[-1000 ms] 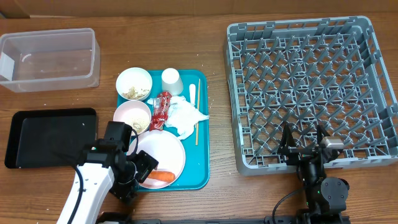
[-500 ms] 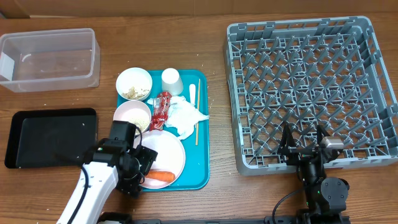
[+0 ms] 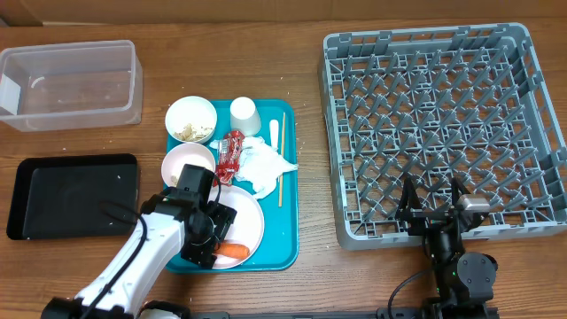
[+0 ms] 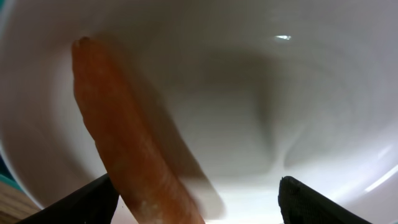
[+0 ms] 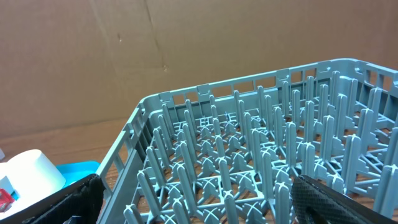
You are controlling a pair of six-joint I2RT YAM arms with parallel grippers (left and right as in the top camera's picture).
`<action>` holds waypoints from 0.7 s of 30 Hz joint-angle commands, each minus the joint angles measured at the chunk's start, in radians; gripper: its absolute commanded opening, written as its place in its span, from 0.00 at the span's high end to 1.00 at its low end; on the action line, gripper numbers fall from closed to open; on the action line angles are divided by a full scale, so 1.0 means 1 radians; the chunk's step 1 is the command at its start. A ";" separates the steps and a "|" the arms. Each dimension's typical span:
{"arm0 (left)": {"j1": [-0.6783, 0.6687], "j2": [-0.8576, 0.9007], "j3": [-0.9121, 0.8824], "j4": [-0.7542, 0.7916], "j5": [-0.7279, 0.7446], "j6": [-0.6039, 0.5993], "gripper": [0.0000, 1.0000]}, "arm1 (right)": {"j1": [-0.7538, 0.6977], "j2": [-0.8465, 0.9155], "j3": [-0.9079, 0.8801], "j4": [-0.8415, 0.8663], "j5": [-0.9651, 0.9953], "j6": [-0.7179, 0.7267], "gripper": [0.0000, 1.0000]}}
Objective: Sort waste into correct bins and load items into the dishwasher rack
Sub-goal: 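Lower the left gripper onto the plate and grasp the carrot, then carry the carrot left and drop it onto the black tray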
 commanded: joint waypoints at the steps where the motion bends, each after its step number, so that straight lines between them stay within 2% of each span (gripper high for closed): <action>1: -0.003 0.057 -0.005 0.004 0.022 -0.020 0.16 | 0.001 -0.012 -0.011 0.003 0.010 -0.004 0.00; 3: -0.003 0.072 -0.005 0.004 0.019 -0.019 0.21 | 0.000 -0.012 -0.011 0.003 0.010 -0.004 0.00; 9: -0.003 0.084 -0.005 0.004 0.016 -0.010 0.46 | 0.000 -0.012 -0.011 0.003 0.010 -0.004 0.00; 12: -0.003 0.084 -0.005 0.006 0.005 0.030 0.51 | 0.001 -0.012 -0.011 0.003 0.010 -0.004 0.00; 17: -0.003 0.084 -0.005 0.009 0.002 0.056 0.75 | 0.000 -0.012 -0.011 0.003 0.010 -0.004 0.00; 21: -0.003 0.084 -0.005 0.024 0.005 0.093 0.89 | 0.000 -0.012 -0.011 0.003 0.010 -0.004 0.00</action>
